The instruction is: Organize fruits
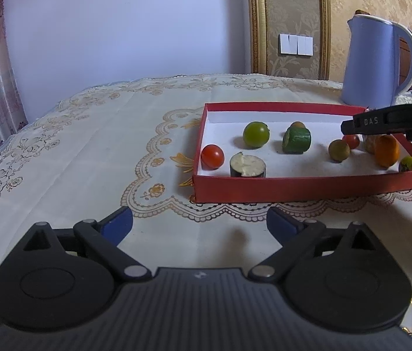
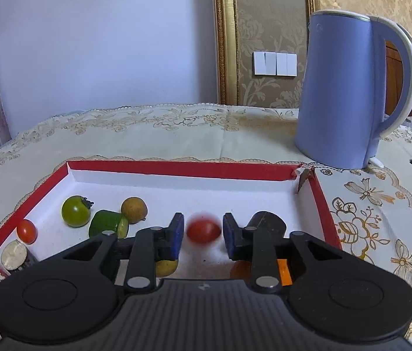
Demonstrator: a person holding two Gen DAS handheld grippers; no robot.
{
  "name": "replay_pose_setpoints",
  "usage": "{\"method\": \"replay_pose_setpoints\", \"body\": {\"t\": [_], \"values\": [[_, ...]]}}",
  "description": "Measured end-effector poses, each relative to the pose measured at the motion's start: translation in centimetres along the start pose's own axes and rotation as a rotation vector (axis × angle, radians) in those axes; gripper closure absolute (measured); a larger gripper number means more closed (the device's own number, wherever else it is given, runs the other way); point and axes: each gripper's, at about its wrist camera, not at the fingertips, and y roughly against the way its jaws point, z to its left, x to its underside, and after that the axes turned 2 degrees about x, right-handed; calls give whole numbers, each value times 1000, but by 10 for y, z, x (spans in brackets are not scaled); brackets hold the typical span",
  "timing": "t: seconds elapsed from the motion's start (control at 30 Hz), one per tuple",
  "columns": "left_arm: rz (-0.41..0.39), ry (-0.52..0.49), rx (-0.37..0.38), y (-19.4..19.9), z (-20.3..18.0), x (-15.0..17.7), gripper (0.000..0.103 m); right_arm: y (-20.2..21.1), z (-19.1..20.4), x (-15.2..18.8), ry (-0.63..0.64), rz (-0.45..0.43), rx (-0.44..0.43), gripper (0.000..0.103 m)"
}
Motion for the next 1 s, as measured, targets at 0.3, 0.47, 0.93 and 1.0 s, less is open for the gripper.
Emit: {"method": "replay_pose_setpoints", "body": {"t": [0.3, 0.47, 0.93, 1.0], "values": [[-8, -12, -1, 4, -3, -1, 5, 12, 3, 0, 18, -42, 11, 46], [-14, -22, -1, 6, -5, -2, 4, 34, 7, 2, 27, -82, -5, 46], [-33, -42, 19, 9, -14, 0, 0, 122, 8, 53, 49, -160, -80, 22], [-33, -48, 27, 10, -18, 1, 0, 129, 9, 61, 55, -157, -94, 20]]}}
